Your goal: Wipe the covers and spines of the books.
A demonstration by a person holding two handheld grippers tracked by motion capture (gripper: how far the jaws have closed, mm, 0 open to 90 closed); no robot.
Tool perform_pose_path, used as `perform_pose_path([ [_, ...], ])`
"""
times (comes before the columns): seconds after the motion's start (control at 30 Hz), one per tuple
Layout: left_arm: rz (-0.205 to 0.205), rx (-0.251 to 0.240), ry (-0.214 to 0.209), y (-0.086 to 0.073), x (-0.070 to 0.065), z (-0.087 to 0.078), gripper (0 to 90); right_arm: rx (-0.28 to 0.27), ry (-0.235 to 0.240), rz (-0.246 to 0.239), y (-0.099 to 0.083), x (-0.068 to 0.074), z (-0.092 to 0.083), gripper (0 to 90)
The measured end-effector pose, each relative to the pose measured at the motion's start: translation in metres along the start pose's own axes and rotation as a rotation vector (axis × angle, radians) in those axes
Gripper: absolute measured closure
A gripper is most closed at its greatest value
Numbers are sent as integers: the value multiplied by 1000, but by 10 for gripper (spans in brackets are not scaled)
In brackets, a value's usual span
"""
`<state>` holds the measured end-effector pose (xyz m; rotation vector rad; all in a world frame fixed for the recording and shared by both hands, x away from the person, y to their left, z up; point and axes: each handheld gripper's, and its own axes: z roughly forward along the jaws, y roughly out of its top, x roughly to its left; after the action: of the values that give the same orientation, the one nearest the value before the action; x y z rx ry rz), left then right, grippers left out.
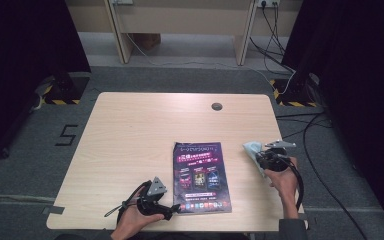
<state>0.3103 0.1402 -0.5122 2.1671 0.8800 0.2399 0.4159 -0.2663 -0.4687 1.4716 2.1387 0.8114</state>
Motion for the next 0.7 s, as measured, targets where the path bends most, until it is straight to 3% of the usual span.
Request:
perform_pose_path([
  [0.23, -4, 1, -2, 0, 1, 0, 150, 94, -35, 3, -12, -7, 15, 734],
  [0.37, 0, 0, 0, 0, 1, 0, 153, 97, -30, 34, -13, -10, 13, 655],
  [0.5, -1, -3, 2, 0, 0, 0, 153, 77, -54, 56, -10, -10, 9, 571],
  [0.6, -5, 3, -3, 0, 1, 1, 150, 3, -82, 81, -2, -8, 0, 538],
  [0.7, -1, 1, 0, 0, 0, 0, 152, -48, -43, 87, 5, -2, -7, 507],
])
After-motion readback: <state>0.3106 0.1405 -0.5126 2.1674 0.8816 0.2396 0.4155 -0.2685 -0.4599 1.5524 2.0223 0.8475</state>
